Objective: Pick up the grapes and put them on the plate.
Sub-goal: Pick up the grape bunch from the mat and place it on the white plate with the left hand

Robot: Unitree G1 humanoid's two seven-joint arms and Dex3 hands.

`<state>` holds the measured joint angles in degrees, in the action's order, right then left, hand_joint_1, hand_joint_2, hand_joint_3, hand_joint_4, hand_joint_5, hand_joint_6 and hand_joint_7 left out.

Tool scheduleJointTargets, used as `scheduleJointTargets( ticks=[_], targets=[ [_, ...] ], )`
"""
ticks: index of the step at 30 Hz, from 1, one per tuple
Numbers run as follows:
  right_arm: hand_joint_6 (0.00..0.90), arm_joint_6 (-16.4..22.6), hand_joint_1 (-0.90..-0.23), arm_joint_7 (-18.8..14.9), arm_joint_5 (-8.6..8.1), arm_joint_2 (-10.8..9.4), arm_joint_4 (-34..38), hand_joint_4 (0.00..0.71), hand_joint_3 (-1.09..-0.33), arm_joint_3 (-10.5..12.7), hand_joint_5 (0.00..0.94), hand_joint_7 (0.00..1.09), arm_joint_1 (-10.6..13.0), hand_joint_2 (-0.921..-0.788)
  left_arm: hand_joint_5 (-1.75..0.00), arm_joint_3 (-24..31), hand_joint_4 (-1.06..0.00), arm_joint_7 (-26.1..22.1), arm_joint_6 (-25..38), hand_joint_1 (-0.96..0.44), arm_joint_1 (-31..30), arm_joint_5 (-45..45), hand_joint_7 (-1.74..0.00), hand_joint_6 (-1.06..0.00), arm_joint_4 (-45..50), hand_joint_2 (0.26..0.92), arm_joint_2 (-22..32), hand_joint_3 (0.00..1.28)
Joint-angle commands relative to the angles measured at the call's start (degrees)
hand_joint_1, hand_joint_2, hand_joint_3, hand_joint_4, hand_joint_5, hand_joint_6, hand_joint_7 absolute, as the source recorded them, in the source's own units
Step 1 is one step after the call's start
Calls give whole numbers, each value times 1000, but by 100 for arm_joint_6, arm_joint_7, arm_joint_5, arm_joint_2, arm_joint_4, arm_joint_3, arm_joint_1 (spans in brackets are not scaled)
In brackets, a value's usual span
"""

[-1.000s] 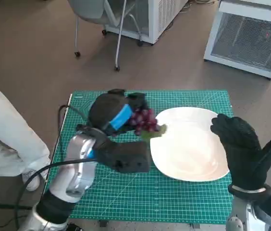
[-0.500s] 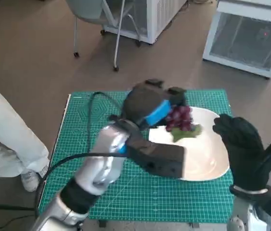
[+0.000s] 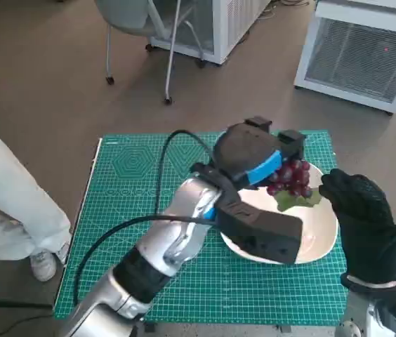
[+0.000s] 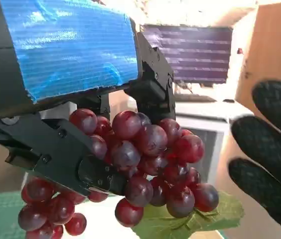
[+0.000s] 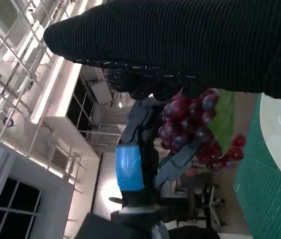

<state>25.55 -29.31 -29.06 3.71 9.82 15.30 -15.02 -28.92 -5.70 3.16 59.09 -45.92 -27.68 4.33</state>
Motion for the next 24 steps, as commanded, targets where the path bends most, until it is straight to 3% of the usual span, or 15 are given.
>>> scheduleJointTargets(
  ticks=[1, 11, 16, 21, 24],
  targets=[
    [359, 49, -391, 104, 34, -57, 9, 575, -485, 29, 293, 722, 159, -921, -1242, -17, -672, 67, -178, 2, 248, 125, -1248, -482, -260, 920, -127, 145],
    [378, 145, -389, 186, 53, -64, 11, 600, -478, 34, 244, 681, 204, -921, -1291, 6, -668, 69, -329, 3, 299, 263, -1189, -495, -571, 921, -223, 145],
    [379, 164, -389, 226, 72, -76, -1, 605, -477, 10, 235, 676, 211, -921, -1338, 56, -566, 88, -413, 3, 256, 360, -1259, -503, -640, 921, -238, 180],
    [377, 163, -388, 237, 62, -70, 27, 607, -478, 9, 229, 674, 197, -921, -1467, 60, -444, 116, -542, 2, 253, 469, -1422, -441, -847, 808, -270, 463],
    [377, 158, -388, 231, 41, -61, 56, 609, -479, 19, 226, 674, 180, -921, -1491, 30, -398, 76, -552, 1, 267, 505, -1452, -401, -1019, 850, -306, 424]
  ],
)
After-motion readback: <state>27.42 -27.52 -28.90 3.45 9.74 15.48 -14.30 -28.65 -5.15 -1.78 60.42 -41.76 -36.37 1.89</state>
